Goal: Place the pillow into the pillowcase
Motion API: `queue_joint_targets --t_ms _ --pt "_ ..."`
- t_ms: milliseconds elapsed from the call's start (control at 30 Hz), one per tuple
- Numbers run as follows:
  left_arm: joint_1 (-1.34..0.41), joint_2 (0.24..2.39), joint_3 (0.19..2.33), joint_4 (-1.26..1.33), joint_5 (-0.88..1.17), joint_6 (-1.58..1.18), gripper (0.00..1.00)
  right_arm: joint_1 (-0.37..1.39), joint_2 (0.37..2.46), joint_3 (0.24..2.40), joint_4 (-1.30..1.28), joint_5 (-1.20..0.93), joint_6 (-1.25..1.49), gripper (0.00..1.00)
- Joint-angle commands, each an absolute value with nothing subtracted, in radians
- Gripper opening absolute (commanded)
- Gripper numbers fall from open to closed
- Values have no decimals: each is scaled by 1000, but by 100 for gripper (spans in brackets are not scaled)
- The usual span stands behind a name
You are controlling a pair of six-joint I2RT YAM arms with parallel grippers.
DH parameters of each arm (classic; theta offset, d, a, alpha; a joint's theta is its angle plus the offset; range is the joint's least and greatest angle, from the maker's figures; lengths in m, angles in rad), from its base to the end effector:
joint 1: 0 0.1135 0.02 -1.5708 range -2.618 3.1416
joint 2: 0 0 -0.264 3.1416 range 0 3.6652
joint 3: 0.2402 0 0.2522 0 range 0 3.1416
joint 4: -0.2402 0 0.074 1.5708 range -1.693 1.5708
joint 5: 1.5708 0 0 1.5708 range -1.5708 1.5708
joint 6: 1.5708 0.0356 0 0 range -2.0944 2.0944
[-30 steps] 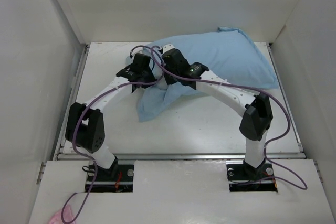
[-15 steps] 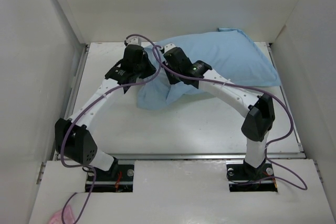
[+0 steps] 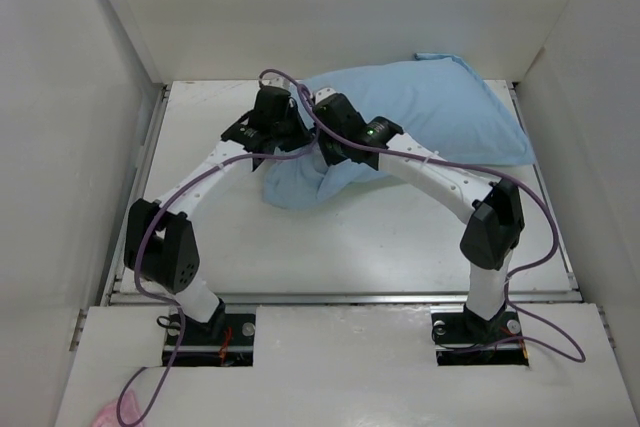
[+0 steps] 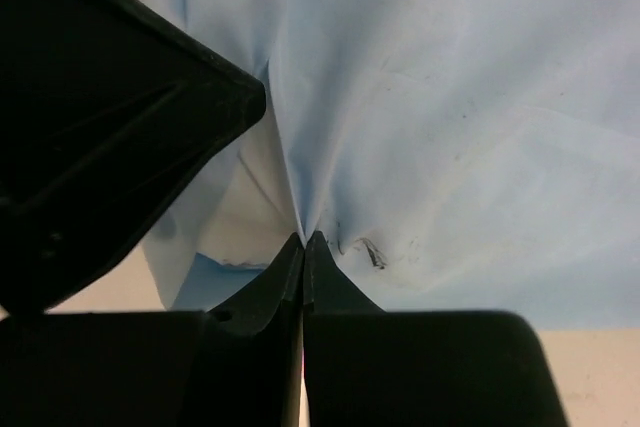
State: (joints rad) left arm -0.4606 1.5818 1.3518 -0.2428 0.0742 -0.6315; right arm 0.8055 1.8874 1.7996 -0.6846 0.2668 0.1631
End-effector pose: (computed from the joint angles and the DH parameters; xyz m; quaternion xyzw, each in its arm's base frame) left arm 0.3326 -0.1680 0.3302 -0.0535 0.8510 -0.2979 0.4292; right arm 0.3040 0.3029 0.3271 -0.2392 0.8828 0.0709 0.3980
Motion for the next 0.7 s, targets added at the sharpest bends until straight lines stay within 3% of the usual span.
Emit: queue_joint_targets --t_ms 0,333,667 --pt "-477 1603 1401 -179 110 -612 0 815 1824 1796 -684 301 150 0" --pt "-534 1603 1287 -75 121 -641 0 815 1721 1888 -709 270 161 0" --pt "-563 1756 1429 26 17 -725 0 815 1669 1856 -667 21 161 0"
